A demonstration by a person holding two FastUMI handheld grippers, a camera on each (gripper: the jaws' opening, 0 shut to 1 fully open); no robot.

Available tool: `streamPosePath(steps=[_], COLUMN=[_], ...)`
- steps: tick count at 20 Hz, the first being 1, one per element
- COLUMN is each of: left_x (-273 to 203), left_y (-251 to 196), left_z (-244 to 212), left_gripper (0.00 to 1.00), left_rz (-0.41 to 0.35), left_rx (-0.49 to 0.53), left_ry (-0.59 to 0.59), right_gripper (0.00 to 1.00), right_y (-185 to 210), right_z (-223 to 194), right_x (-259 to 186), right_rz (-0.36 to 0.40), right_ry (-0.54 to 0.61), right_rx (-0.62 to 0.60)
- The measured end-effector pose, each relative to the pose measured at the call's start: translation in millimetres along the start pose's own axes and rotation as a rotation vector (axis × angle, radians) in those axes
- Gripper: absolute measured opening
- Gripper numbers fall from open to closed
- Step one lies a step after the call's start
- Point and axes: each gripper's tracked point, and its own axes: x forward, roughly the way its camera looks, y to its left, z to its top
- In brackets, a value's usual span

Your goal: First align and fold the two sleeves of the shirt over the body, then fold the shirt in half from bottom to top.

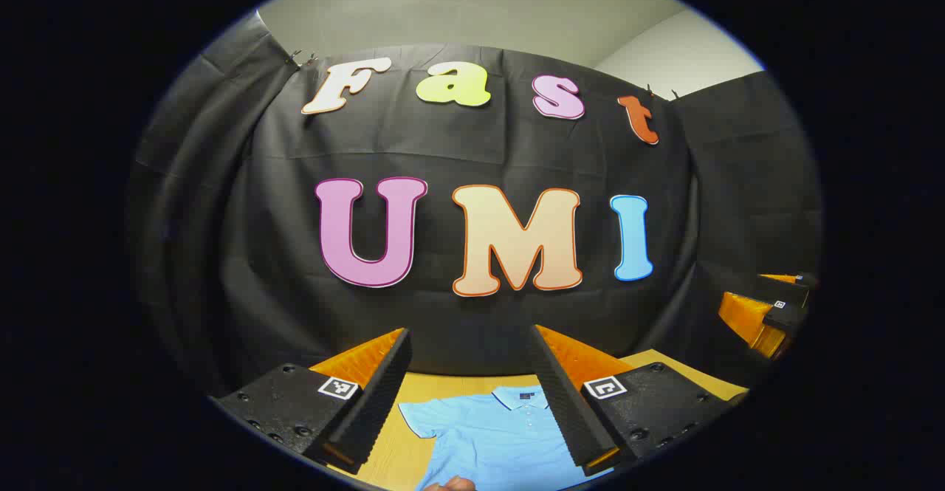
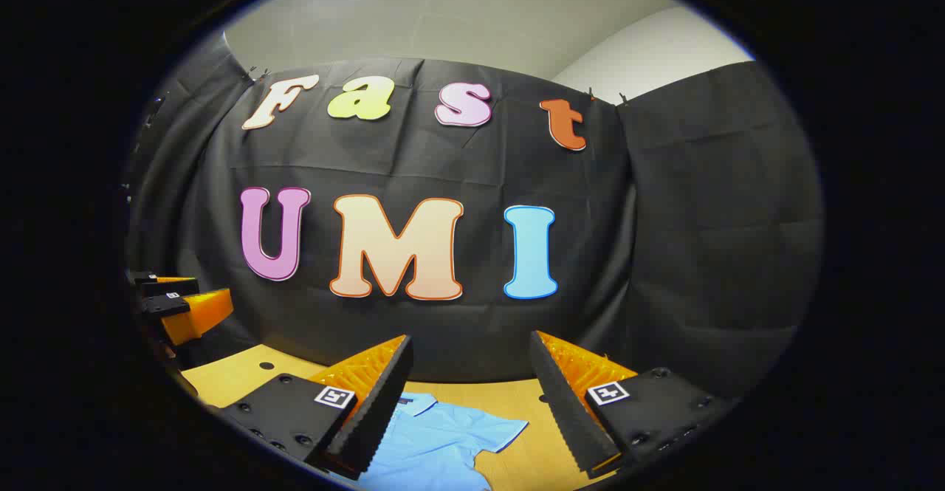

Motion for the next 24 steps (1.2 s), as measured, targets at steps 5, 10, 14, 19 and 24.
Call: streamPosePath(steps=[5,10,14,19,24], left_x=[-2.3,-2.9,-5.4,-15.2,-19.1], left_y=[1.6,0.8,-0.9,-2.1,0.8], left_z=[-3.0,1.8,3.4,0.2,0.9], left_gripper=[0.95,0.94,0.96,0.95,0.94], left_rz=[0.009,0.015,0.019,0.051,0.065], left_rx=[-0.006,0.001,0.006,-0.002,-0.005], left_ry=[0.007,0.000,-0.004,-0.003,-0.019], right_gripper=[0.98,0.98,0.98,0.98,0.98], right_y=[1.0,0.6,1.1,-4.4,-11.3], right_z=[5.2,5.2,5.7,1.8,-24.3], right_x=[0.9,1.0,-1.3,-2.2,26.6], right_rz=[0.006,0.009,0.019,0.040,0.072], right_ry=[-0.014,-0.013,-0.018,-0.008,0.029], right_rx=[-0.002,-0.003,-0.004,0.004,-0.010])
